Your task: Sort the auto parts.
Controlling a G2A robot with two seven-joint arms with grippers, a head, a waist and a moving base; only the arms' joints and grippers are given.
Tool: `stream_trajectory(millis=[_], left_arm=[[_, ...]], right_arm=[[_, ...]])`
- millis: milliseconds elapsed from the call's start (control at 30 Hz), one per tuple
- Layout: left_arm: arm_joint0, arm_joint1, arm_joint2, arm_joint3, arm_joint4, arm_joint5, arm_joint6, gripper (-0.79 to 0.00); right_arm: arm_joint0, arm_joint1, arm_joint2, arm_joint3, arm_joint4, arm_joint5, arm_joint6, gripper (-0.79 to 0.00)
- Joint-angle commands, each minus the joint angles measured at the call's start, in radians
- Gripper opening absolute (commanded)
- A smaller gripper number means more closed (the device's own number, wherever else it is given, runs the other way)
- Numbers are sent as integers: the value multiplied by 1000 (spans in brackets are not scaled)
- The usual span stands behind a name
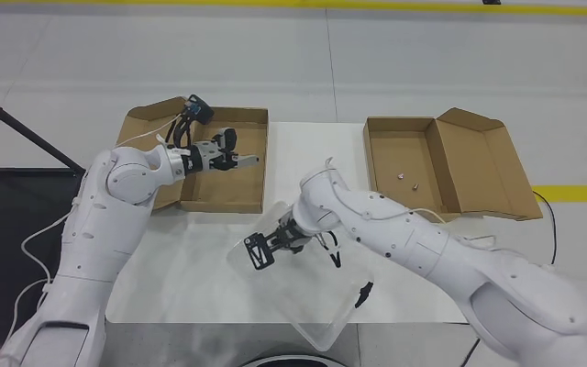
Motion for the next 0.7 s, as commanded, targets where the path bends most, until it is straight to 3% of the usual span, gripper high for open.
stream_trajectory(millis=[0, 367, 667], left_arm=[[14, 4, -13, -11, -4, -6, 16, 0], [124, 32, -71, -119, 70, -70, 55, 0], [124, 32, -71, -119, 70, -70, 55, 0]], right_arm=[[10, 16, 0, -23, 10, 0, 0, -785], [61, 96, 0, -119, 18, 0, -33, -785], [61, 96, 0, -119, 18, 0, -33, -785]])
